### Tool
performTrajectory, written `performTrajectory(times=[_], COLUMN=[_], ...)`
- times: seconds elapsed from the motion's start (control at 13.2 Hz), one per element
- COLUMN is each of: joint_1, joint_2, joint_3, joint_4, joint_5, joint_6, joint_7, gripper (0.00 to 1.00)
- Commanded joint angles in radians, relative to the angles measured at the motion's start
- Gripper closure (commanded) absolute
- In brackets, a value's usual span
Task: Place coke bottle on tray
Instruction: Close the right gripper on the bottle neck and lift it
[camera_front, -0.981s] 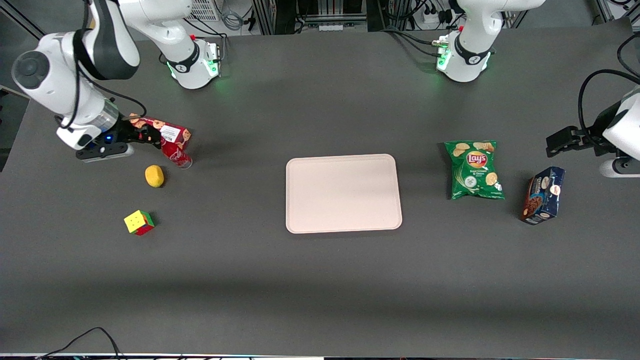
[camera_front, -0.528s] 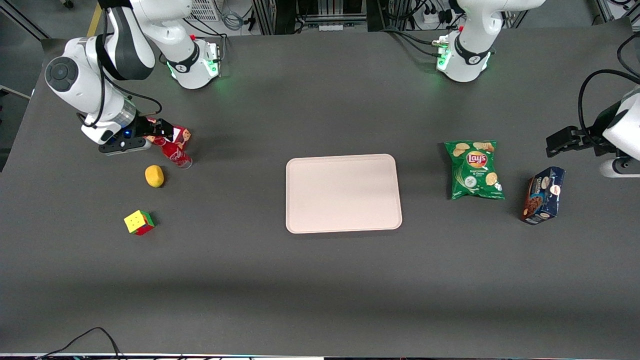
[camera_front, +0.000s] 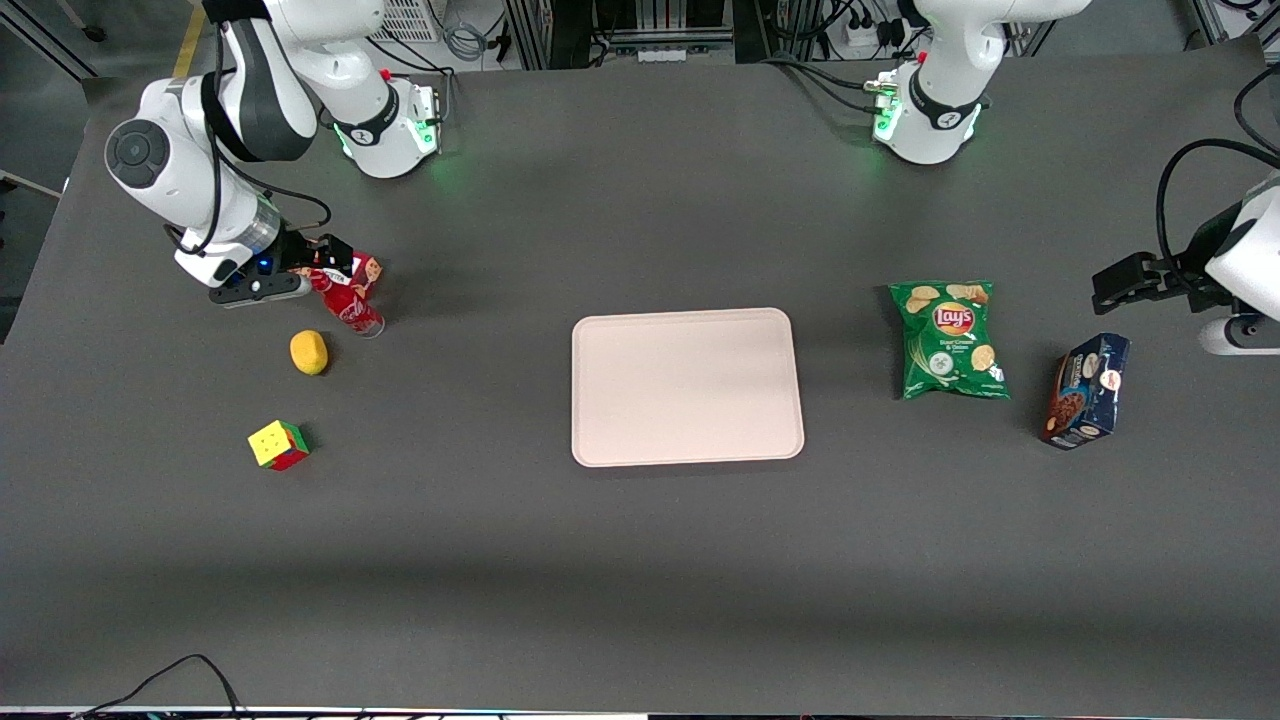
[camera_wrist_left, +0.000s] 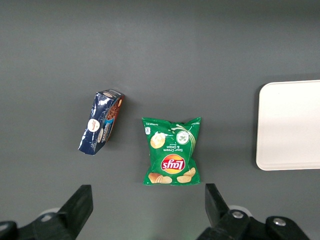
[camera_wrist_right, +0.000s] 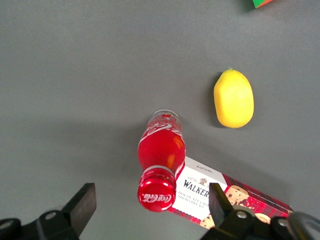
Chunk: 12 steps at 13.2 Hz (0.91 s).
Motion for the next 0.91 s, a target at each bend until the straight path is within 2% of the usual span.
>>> performTrajectory(times=[0.0, 0.3, 0.53, 0.75, 0.83], joint_1=[-0.007, -0.008, -0.010, -0.010, -0.010], joint_2=[-0.012, -0.005, 0.014, 0.017, 0.017], joint_3=[-0.001, -0.001, -0.003, -0.003, -0.003], joint_4=[-0.017, -0.016, -0.016, -0.014, -0.014], joint_5=[-0.001, -0.001, -0.002, -0.002, -0.002], joint_6=[0.012, 0.012, 0.018, 0.024, 0.024], joint_7=[-0.031, -0.032, -0.032, -0.031, -0.031], gripper=[0.07, 0.39, 0.58, 0.92, 1.00])
